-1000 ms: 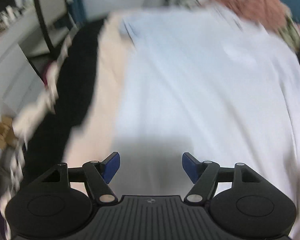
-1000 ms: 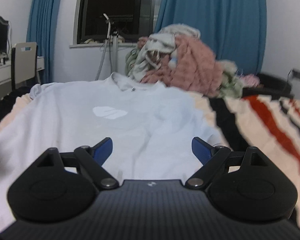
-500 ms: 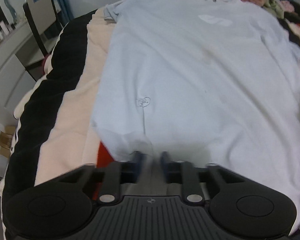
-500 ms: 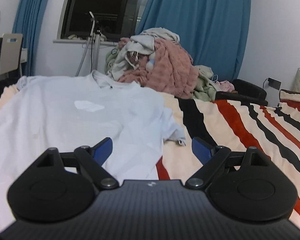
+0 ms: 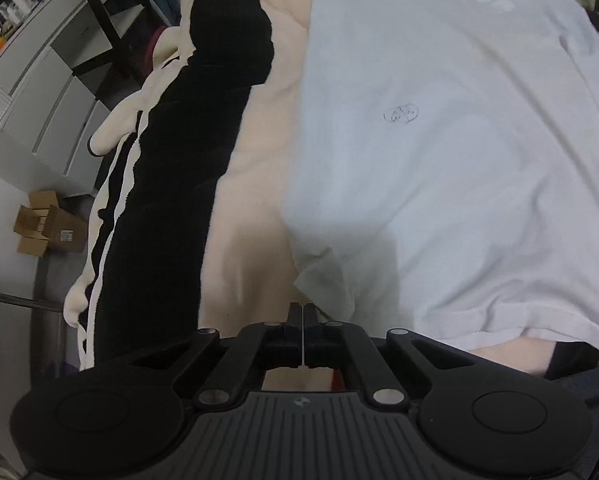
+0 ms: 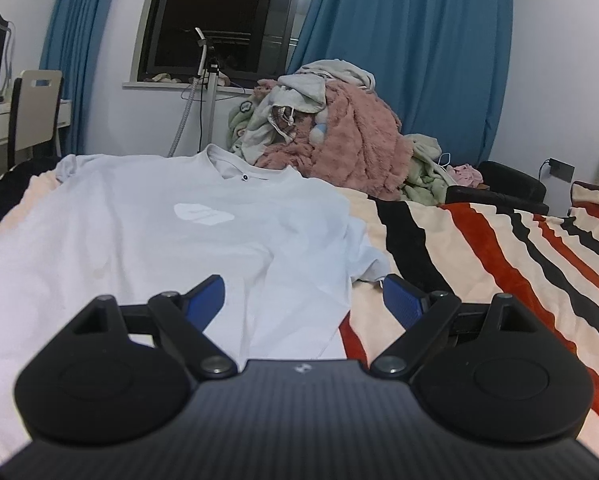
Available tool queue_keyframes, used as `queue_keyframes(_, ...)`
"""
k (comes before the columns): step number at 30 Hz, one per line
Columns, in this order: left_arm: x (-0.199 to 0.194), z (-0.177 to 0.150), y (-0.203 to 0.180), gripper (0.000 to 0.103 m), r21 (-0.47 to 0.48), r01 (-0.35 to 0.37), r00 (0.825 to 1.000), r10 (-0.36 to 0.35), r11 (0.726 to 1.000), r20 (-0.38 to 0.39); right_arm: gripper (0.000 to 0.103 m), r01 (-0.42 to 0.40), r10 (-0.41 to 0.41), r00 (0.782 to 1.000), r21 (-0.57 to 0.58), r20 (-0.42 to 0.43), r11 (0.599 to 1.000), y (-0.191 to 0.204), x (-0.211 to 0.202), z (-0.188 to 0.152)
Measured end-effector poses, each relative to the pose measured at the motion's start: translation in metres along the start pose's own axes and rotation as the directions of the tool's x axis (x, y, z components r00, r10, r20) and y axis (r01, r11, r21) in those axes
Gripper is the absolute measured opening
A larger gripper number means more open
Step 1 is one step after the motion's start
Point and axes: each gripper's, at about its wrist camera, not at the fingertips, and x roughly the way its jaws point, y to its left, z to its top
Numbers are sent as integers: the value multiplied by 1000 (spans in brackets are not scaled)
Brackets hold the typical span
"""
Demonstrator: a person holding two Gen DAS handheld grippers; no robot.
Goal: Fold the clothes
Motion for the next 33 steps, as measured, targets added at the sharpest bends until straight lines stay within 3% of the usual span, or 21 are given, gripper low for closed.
queue_keyframes(3,-12,-2,-5,18,6,5,999,-6,1000,48,87,-8,7,1000,20,8,1000,-2,-3,2)
queue_keyframes(5,-19,-1,-10,34,23,-4,996,2,1000,87,87,-12,11,1000,45,12,999,-6,-5,4)
queue_keyframes(7,-20,6,-12,59,38,-3,989,-3,999,149,87,-17,16,1000,71,13,997,-9,-6,5)
queue_keyframes(9,-29,10,-19,67,72,23,972,-39,997,230,87,-25,24,1000,99,13,995,-11,-6,6)
queue_keyframes(12,-46,13,-37,81,133,30,928,-77,991,366,87,-35,33,999,128,17,991,-16,-7,8)
queue_keyframes(17,-67,27,-74,86,137,82,827,-144,987,543,87,-48,44,999,179,26,983,-24,-9,11)
queue_keyframes(23,-73,58,-123,92,136,186,727,-229,973,647,87,-51,43,998,244,38,968,-45,-12,16)
queue_keyframes(27,-69,73,-165,99,169,217,694,-273,962,666,87,-53,41,998,306,44,951,-71,-16,22)
queue_keyframes(33,-16,82,-185,99,177,257,692,-309,950,653,87,-134,133,991,422,32,897,-106,-8,31)
